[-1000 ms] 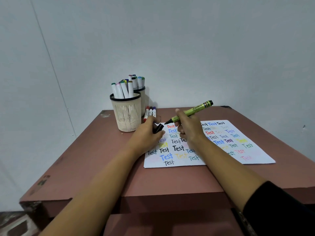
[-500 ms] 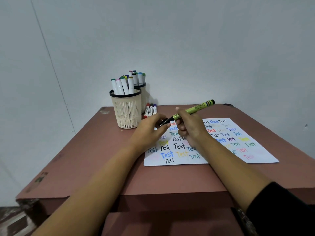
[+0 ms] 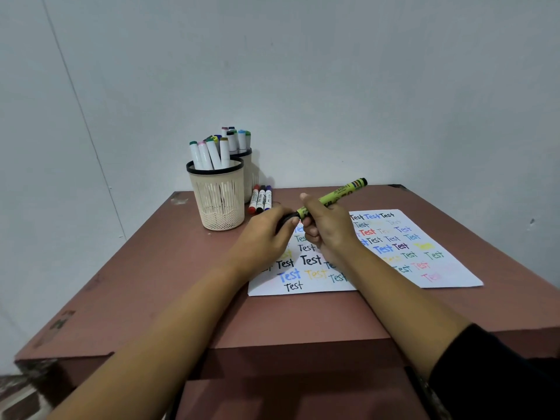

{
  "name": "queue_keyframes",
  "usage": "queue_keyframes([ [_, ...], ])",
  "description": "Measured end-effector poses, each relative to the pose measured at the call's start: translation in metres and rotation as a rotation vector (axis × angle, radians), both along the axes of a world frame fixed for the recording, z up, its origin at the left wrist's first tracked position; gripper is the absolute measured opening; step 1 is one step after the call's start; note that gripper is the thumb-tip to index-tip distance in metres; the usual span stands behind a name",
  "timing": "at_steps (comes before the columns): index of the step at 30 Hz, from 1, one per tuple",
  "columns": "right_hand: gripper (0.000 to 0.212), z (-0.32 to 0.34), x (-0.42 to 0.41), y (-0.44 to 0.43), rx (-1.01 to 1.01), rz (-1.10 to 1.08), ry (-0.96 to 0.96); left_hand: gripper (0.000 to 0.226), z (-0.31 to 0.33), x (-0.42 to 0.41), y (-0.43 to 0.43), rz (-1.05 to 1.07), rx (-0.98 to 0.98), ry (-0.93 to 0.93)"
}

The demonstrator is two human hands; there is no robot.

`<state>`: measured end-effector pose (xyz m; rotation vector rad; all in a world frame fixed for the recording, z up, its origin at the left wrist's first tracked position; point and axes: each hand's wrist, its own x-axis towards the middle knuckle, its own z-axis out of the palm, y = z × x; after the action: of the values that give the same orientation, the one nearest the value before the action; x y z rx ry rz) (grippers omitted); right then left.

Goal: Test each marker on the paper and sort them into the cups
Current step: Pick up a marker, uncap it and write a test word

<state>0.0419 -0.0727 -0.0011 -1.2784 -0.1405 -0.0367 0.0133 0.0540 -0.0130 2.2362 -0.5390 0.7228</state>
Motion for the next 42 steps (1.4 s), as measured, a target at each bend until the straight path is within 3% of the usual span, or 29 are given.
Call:
queue_keyframes([
  [5,0.041,-0.001,0.001,0.001,0.087,0.007,0.016,0.021,0.005,0.0,-0.007,-0.051,-0.159,0.199],
  [10,0.041,-0.001,0.0,0.004,0.088,0.04,-0.001,0.035,0.01,-0.003,-0.005,-0.334,-0.587,0.595],
  [14,0.041,-0.002,0.0,0.003,0.07,0.044,-0.024,0.034,0.011,-0.003,-0.005,-0.374,-0.68,0.673],
  [22,0.032,0.003,-0.002,-0.004,-0.063,0.047,0.057,0.006,0.015,-0.001,0.002,-0.202,-0.818,0.49],
  [27,0.037,0.004,0.004,-0.013,0.034,-0.187,0.101,0.008,0.021,0.001,0.012,-0.155,-0.997,0.331],
  [30,0.035,-0.001,0.006,-0.013,-0.321,-0.392,-0.071,0.011,0.027,-0.002,0.012,-0.153,-1.067,0.242],
  [37,0.026,-0.021,0.007,-0.006,-0.952,-0.307,-0.263,0.012,0.056,0.008,0.021,0.197,-0.63,0.021],
  [42,0.025,-0.026,0.01,-0.007,-1.096,-0.223,-0.3,0.037,0.095,0.014,0.029,0.209,-0.485,-0.086],
])
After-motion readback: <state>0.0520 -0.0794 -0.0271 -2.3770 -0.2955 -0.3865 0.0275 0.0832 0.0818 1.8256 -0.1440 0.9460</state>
